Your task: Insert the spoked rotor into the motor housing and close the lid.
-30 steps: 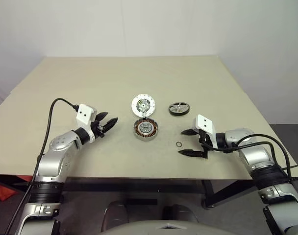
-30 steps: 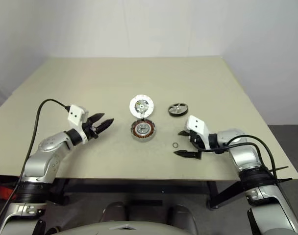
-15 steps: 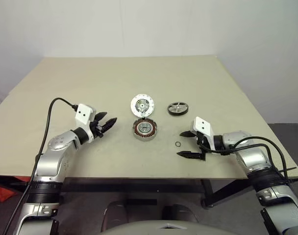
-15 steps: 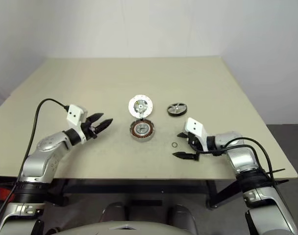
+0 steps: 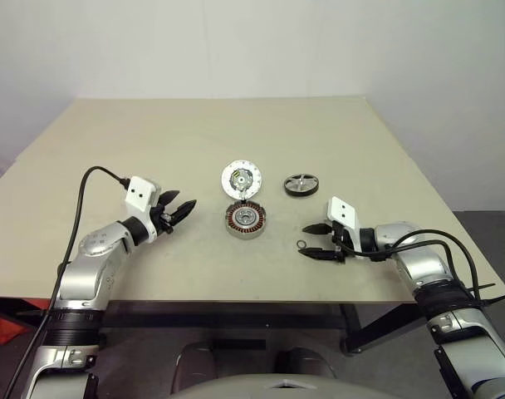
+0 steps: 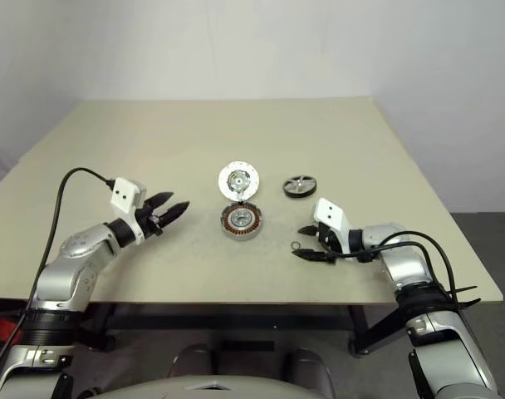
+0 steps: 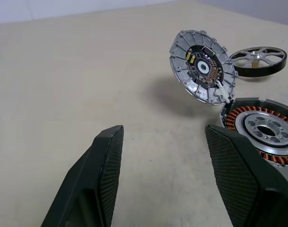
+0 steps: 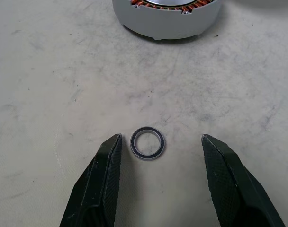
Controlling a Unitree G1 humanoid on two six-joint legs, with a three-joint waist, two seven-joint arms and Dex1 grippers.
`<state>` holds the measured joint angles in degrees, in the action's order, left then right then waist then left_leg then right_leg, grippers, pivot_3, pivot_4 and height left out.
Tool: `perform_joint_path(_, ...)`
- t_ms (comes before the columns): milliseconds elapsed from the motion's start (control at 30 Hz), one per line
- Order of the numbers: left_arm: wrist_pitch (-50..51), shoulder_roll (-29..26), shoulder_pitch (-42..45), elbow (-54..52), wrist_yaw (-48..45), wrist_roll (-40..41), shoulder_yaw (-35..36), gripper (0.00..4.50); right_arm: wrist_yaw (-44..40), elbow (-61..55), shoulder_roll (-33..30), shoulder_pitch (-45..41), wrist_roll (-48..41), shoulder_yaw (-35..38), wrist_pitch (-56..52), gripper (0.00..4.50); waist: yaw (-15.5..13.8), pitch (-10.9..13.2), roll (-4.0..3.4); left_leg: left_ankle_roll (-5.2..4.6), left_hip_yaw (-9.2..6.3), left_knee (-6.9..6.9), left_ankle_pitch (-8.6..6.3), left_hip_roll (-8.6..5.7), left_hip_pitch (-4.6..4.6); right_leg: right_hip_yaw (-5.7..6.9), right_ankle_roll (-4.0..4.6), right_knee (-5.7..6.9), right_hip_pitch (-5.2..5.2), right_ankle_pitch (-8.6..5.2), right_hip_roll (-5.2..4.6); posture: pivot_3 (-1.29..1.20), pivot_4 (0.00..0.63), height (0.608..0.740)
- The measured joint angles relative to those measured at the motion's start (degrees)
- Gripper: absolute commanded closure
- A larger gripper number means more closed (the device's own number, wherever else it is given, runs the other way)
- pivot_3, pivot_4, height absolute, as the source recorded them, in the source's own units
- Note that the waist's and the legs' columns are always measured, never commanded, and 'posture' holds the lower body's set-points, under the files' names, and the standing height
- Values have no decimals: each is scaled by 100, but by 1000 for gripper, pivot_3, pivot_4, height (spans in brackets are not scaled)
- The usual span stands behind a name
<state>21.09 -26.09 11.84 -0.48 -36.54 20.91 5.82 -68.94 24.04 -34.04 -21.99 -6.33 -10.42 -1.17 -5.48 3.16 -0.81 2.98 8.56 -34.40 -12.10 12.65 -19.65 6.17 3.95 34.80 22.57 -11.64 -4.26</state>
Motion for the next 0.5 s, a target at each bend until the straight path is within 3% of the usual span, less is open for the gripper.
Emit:
perform_joint_path(133, -1, 0, 2, 1, 0, -1, 1, 1614, -50, -49, -9, 21, -4, 1, -51, 2081, 0, -1, 1, -1, 0, 2, -1, -1, -1, 0, 0, 0, 0, 0, 0, 0, 0, 740)
perform_joint_path(300, -2, -16, 4, 2, 0, -4, 5, 1614, -103, -99, -19, 34, -14, 0, -135, 3803, -3, -1, 1, -1, 0, 2, 0, -1, -1, 0, 0, -1, 0, 0, 0, 0, 0, 740)
perform_joint_path(500, -3, -78, 4, 5, -3, -4, 34, 1614, -95, -75, -17, 11, -3, -9, -104, 3906, -2, -1, 2, -1, 0, 2, -1, -1, -1, -1, 0, -1, 0, 0, 0, 0, 0, 740)
